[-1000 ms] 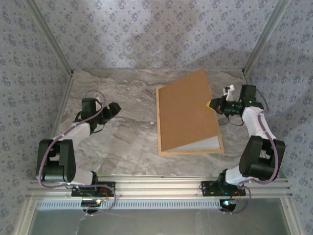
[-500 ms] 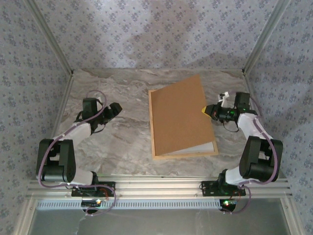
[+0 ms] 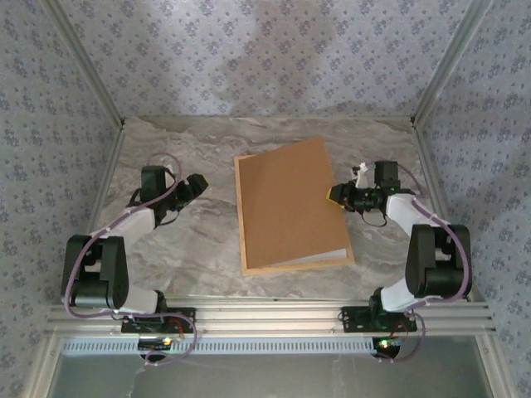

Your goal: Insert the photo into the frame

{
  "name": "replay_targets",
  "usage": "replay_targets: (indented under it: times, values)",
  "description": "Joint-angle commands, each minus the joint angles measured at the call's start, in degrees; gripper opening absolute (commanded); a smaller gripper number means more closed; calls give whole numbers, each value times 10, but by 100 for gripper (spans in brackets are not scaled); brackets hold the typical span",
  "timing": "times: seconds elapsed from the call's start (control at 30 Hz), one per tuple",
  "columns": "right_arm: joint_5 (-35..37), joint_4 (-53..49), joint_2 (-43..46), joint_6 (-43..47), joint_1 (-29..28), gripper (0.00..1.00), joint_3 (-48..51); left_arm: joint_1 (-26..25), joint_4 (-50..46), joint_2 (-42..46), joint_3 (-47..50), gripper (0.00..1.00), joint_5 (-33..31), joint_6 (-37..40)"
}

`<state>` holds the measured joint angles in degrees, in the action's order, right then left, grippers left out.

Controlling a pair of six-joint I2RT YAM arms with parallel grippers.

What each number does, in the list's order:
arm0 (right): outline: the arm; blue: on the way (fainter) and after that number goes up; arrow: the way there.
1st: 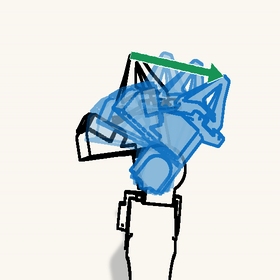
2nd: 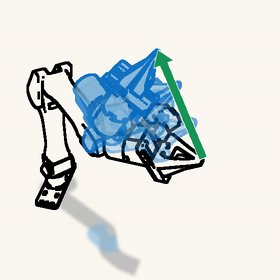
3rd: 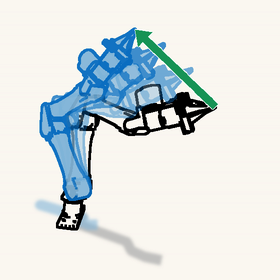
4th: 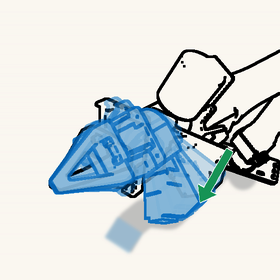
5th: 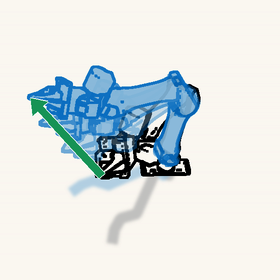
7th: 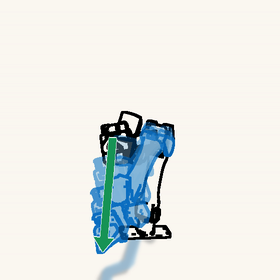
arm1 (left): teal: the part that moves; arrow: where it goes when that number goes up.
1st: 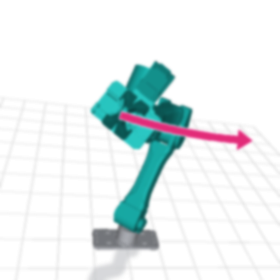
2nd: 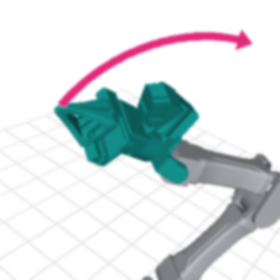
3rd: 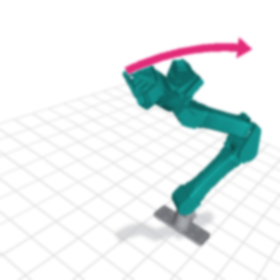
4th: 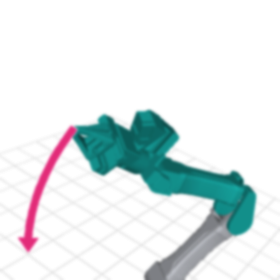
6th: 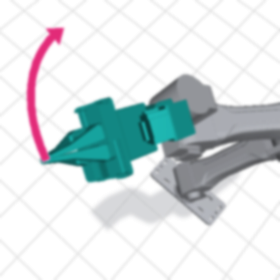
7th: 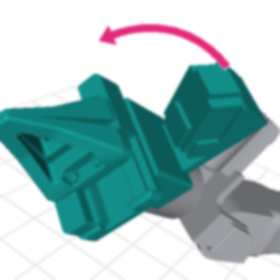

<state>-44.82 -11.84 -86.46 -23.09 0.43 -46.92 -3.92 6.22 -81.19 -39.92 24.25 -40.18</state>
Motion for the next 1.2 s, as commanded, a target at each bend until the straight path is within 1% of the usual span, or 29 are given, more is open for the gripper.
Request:
replay_targets:
  times: [0.0, 0.23, 0.47, 1.17]
  values:
    - [46, -15, -22, 7, -17, 33, -9, -4, 8, -5, 4, 81, 7, 0]
    - [95, -37, -51, 31, -42, 39, -29, -4, 10, -11, 4, 82, 7, 1]
    - [117, -49, -56, 45, -47, 43, -31, -4, 12, -18, 3, 81, 7, 1]
    - [147, -77, -69, 60, -52, 46, -48, -6, 13, -31, 2, 82, 6, 2]
